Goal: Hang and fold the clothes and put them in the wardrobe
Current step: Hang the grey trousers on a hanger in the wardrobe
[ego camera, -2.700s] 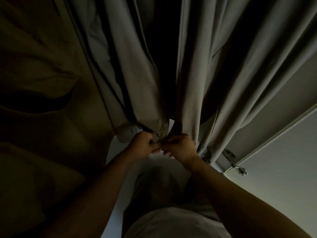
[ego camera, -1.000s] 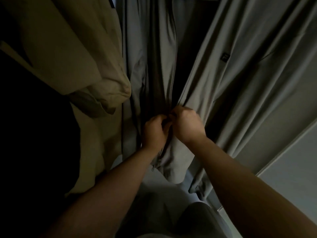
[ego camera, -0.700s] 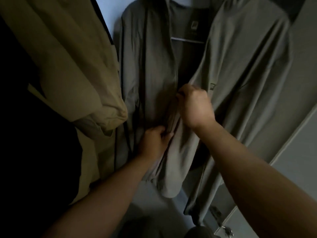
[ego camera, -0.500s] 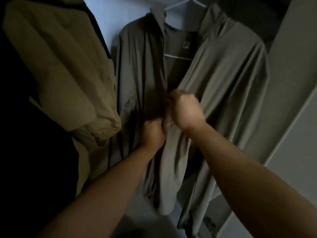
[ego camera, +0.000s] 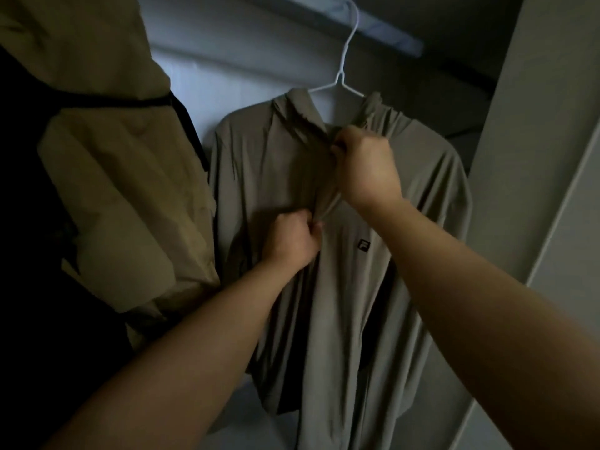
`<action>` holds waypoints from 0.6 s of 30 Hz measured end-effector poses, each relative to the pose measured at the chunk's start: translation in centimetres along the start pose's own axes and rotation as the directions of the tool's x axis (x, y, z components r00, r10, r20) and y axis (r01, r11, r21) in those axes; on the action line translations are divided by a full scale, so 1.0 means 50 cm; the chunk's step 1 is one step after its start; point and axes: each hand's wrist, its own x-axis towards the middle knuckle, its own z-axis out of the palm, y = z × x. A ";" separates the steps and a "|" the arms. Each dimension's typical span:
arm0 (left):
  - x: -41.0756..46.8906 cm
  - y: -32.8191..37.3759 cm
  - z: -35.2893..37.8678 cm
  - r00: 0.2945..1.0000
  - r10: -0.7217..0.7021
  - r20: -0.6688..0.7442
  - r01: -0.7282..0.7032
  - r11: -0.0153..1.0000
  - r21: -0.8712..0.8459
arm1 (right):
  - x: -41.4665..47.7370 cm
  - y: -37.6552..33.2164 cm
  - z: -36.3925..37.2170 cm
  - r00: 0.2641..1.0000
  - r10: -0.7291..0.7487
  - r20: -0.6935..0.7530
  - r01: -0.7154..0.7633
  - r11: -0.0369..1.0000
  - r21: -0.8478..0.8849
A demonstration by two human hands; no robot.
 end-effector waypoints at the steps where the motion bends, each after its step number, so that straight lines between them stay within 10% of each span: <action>1: 0.019 0.010 -0.008 0.999 -0.023 -0.028 0.023 1.000 -0.014 | -0.007 -0.004 0.004 1.000 -0.019 0.006 0.019 1.000 0.017; 6: 0.079 0.031 -0.028 0.990 0.085 -0.117 -0.083 0.996 0.019 | 0.015 -0.009 -0.009 0.995 -0.094 0.022 0.093 0.996 0.016; 13: 0.138 0.052 -0.076 0.988 0.066 0.137 -0.070 0.997 0.025 | 0.100 0.023 -0.049 0.995 -0.086 0.041 0.086 0.996 -0.005; 18: 0.249 0.082 -0.183 0.918 0.021 -0.396 -0.100 0.979 -0.178 | 0.139 0.076 -0.059 0.975 0.212 -0.071 -0.198 0.967 0.160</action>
